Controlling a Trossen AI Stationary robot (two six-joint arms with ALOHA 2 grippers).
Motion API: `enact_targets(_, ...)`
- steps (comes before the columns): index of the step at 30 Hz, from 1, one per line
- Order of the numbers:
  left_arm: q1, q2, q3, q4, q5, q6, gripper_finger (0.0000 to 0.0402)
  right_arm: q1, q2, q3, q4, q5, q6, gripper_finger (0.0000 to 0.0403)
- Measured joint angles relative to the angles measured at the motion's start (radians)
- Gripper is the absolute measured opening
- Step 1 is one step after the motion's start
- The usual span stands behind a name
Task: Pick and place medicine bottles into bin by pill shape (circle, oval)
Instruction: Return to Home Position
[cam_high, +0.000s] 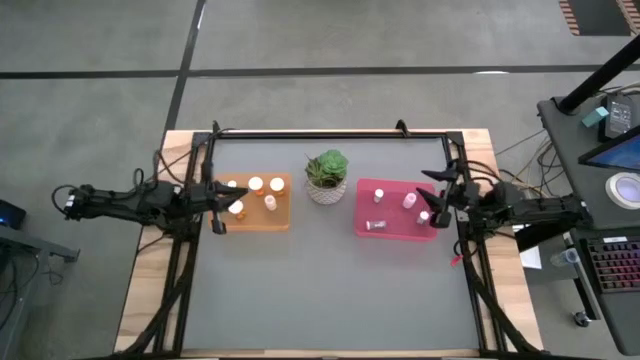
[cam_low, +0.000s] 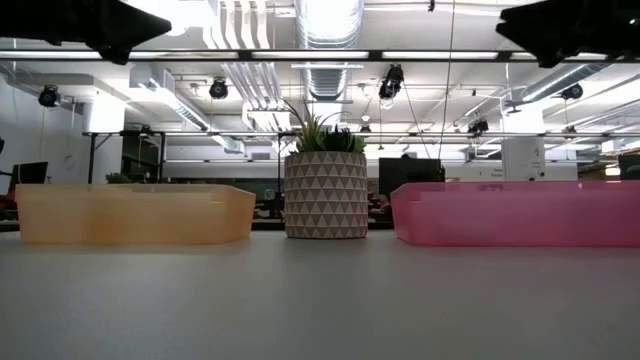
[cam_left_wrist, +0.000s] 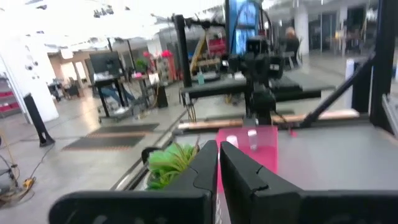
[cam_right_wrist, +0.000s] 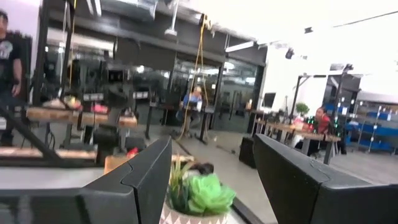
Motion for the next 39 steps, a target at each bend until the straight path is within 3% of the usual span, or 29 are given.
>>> enact_targets(13, 0.000, -0.249, -0.145, 0.010, -0.001, 0.000, 0.0001, 0.000, -0.178, -0.079, -0.093, -0.010, -0.038, 0.0219)
enact_targets(18, 0.000, -0.238, -0.182, 0.020, 0.000, -0.002, 0.0001, 0.000, -0.176, -0.135, 0.003, -0.011, -0.065, 0.0219)
enact_targets(25, 0.000, -0.239, -0.267, 0.028, 0.000, -0.034, 0.0001, 0.000, -0.157, -0.142, -0.064, -0.009, -0.031, 0.0219)
enact_targets(34, -0.001, -0.221, -0.323, 0.062, -0.003, -0.078, 0.0001, 0.000, -0.124, -0.142, -0.142, 0.016, 0.395, 0.0219)
enact_targets(39, 0.000, -0.214, -0.323, 0.063, -0.003, -0.078, 0.0001, 0.000, -0.117, -0.143, -0.149, 0.016, 0.463, 0.0219)
